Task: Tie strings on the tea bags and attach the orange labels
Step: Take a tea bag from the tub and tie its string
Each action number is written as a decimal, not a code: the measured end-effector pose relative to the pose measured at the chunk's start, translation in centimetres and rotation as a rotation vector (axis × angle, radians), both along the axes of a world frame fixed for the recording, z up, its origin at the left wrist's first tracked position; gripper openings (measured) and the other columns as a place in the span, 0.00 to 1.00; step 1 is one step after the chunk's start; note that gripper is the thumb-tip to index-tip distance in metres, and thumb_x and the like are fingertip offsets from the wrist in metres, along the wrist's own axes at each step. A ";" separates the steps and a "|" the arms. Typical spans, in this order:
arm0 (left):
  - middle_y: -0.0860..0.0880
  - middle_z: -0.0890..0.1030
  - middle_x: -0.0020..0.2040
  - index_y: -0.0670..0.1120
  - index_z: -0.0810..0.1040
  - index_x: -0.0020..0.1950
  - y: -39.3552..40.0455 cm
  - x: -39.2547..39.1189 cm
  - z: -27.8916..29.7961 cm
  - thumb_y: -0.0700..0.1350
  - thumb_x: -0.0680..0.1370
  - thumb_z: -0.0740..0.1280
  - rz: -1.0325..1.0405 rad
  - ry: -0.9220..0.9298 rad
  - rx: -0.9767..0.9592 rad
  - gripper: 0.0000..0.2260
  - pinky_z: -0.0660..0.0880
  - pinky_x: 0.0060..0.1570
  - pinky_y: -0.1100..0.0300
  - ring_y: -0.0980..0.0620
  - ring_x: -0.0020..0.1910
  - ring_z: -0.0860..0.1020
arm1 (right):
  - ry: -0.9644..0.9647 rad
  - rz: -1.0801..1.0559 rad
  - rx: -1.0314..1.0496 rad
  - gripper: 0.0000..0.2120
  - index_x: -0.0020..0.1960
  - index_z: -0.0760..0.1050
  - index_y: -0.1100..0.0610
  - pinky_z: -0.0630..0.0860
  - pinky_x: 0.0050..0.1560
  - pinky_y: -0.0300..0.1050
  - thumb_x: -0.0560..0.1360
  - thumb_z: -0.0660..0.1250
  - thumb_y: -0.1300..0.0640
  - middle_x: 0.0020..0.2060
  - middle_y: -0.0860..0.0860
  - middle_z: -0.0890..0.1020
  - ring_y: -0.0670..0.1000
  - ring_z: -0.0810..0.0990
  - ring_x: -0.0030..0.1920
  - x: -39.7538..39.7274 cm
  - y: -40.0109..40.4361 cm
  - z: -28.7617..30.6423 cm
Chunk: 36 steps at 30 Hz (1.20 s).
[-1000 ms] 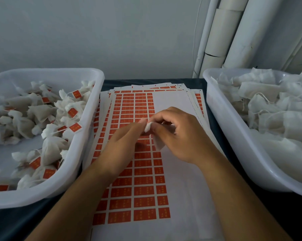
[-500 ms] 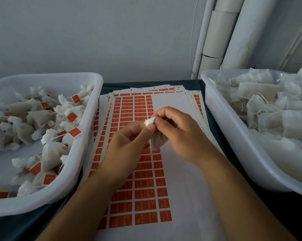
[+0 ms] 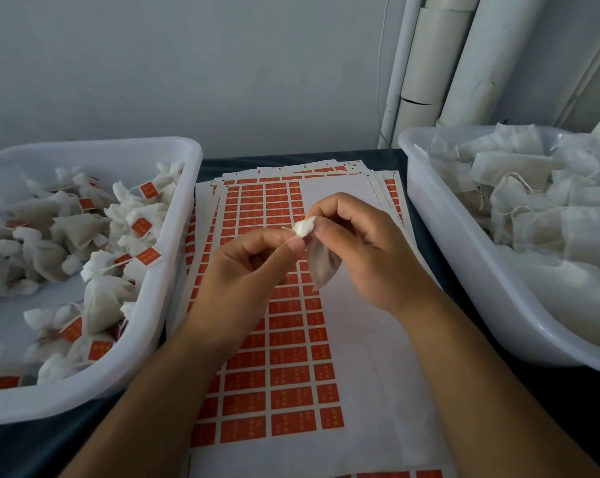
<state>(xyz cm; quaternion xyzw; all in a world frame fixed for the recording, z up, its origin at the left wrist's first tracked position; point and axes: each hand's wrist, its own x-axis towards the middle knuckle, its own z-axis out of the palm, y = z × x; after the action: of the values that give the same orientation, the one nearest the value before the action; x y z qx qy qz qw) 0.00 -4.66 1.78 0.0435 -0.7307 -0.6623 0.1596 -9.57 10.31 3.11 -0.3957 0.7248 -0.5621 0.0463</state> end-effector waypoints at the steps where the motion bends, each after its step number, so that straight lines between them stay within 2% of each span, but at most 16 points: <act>1: 0.55 0.84 0.40 0.52 0.86 0.49 0.1 0.0 0.0 0.55 0.77 0.67 0.017 0.010 -0.012 0.11 0.76 0.40 0.70 0.60 0.38 0.81 | -0.014 -0.008 0.013 0.08 0.53 0.78 0.53 0.79 0.48 0.38 0.82 0.62 0.52 0.42 0.41 0.80 0.45 0.81 0.47 0.0 -0.1 -0.1; 5: 0.52 0.84 0.40 0.53 0.84 0.48 0.4 -0.4 -0.2 0.57 0.78 0.65 0.115 0.014 -0.088 0.12 0.76 0.39 0.71 0.58 0.37 0.80 | -0.125 -0.046 0.068 0.09 0.52 0.80 0.53 0.81 0.50 0.40 0.84 0.62 0.52 0.41 0.46 0.82 0.47 0.82 0.47 0.0 -0.4 -0.2; 8: 0.56 0.83 0.40 0.54 0.82 0.47 0.4 -0.7 -0.4 0.60 0.77 0.63 0.227 0.017 -0.186 0.13 0.77 0.40 0.70 0.57 0.40 0.80 | -0.322 -0.024 0.074 0.12 0.51 0.81 0.53 0.81 0.60 0.51 0.84 0.62 0.50 0.44 0.50 0.83 0.51 0.83 0.51 0.1 -0.5 -0.2; 10: 0.58 0.82 0.41 0.55 0.81 0.47 0.3 -0.8 -0.6 0.62 0.76 0.62 0.286 0.036 -0.303 0.14 0.77 0.42 0.69 0.57 0.44 0.80 | -0.472 0.016 0.041 0.12 0.52 0.82 0.52 0.81 0.62 0.56 0.84 0.62 0.48 0.47 0.51 0.83 0.54 0.82 0.55 0.3 -0.6 -0.3; 12: 0.58 0.80 0.44 0.56 0.80 0.46 0.5 -0.9 -0.6 0.62 0.76 0.61 0.340 0.059 -0.385 0.13 0.76 0.44 0.69 0.55 0.47 0.79 | -0.609 0.061 -0.022 0.12 0.54 0.83 0.52 0.81 0.60 0.54 0.84 0.62 0.49 0.49 0.51 0.82 0.55 0.81 0.57 0.4 -0.6 -0.3; 15: 0.58 0.77 0.48 0.60 0.75 0.44 0.8 -0.9 -0.6 0.59 0.76 0.62 0.399 0.094 -0.469 0.06 0.75 0.42 0.73 0.58 0.48 0.77 | -0.753 0.116 -0.087 0.15 0.61 0.82 0.56 0.81 0.59 0.54 0.84 0.62 0.50 0.56 0.57 0.81 0.58 0.79 0.61 0.4 -0.4 -0.3; 18: 0.60 0.74 0.49 0.59 0.74 0.44 0.9 -0.9 -0.8 0.54 0.79 0.67 0.441 0.121 -0.536 0.04 0.76 0.41 0.73 0.59 0.47 0.77 | -0.801 0.126 -0.071 0.16 0.64 0.81 0.59 0.78 0.64 0.63 0.84 0.63 0.50 0.63 0.64 0.78 0.64 0.78 0.65 0.3 -0.5 -0.4; 21: 0.57 0.76 0.51 0.56 0.75 0.49 0.7 -1.0 -1.1 0.50 0.77 0.72 0.492 0.140 -0.577 0.06 0.76 0.42 0.74 0.57 0.45 0.78 | -0.809 0.123 -0.058 0.18 0.63 0.80 0.63 0.77 0.66 0.65 0.83 0.65 0.50 0.62 0.67 0.78 0.65 0.79 0.64 0.2 -0.7 -0.7; 24: 0.56 0.77 0.52 0.56 0.74 0.52 0.6 -1.0 -1.0 0.50 0.76 0.75 0.530 0.153 -0.606 0.11 0.76 0.39 0.74 0.57 0.45 0.79 | -0.780 0.128 -0.051 0.23 0.63 0.74 0.71 0.80 0.63 0.58 0.83 0.65 0.50 0.57 0.70 0.78 0.67 0.81 0.59 0.1 -0.8 -1.0; 26: 0.56 0.77 0.52 0.57 0.75 0.52 0.6 -0.8 -0.9 0.50 0.75 0.76 0.545 0.190 -0.655 0.11 0.75 0.36 0.74 0.57 0.44 0.78 | -0.766 0.110 -0.040 0.26 0.62 0.71 0.74 0.82 0.59 0.53 0.83 0.64 0.49 0.54 0.70 0.78 0.64 0.82 0.54 0.0 -0.8 -1.1; 28: 0.56 0.76 0.52 0.54 0.80 0.52 0.5 -0.7 -0.9 0.49 0.76 0.75 0.537 0.230 -0.708 0.07 0.75 0.39 0.71 0.55 0.44 0.78 | -0.787 0.085 -0.039 0.24 0.63 0.75 0.70 0.82 0.61 0.56 0.83 0.65 0.48 0.55 0.67 0.80 0.63 0.83 0.56 0.0 -0.8 -1.2; 29: 0.56 0.76 0.51 0.52 0.83 0.53 0.5 -0.6 -0.9 0.49 0.76 0.74 0.526 0.243 -0.731 0.07 0.77 0.40 0.67 0.54 0.45 0.78 | -0.805 0.064 -0.044 0.21 0.62 0.78 0.65 0.81 0.62 0.59 0.82 0.66 0.48 0.57 0.64 0.81 0.61 0.83 0.58 0.0 -0.9 -1.3; 31: 0.54 0.78 0.50 0.48 0.86 0.55 0.4 -0.5 -1.0 0.50 0.76 0.72 0.510 0.262 -0.759 0.11 0.79 0.41 0.63 0.53 0.46 0.77 | -0.820 0.026 -0.051 0.16 0.60 0.83 0.57 0.81 0.61 0.59 0.81 0.67 0.47 0.58 0.58 0.83 0.59 0.82 0.60 -0.1 -0.9 -1.3; 33: 0.52 0.79 0.49 0.46 0.87 0.55 0.4 -0.4 -1.0 0.50 0.76 0.72 0.509 0.287 -0.777 0.12 0.79 0.41 0.62 0.53 0.45 0.77 | -0.807 0.007 -0.036 0.18 0.60 0.83 0.59 0.82 0.60 0.57 0.80 0.68 0.46 0.57 0.59 0.83 0.59 0.82 0.59 -0.1 -0.9 -1.3; 36: 0.48 0.82 0.47 0.45 0.87 0.53 0.2 -0.5 -1.0 0.49 0.76 0.72 0.526 0.299 -0.806 0.11 0.78 0.41 0.62 0.52 0.44 0.78 | -0.765 -0.010 0.000 0.23 0.61 0.79 0.66 0.83 0.57 0.53 0.80 0.68 0.46 0.55 0.62 0.82 0.57 0.84 0.55 -0.1 -1.0 -1.3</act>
<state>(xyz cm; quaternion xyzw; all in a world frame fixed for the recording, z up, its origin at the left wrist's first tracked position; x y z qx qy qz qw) -0.49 -4.49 0.76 0.0655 -0.8619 -0.2638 0.4281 -9.64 9.35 1.84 -0.1536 0.6572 -0.6693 0.3106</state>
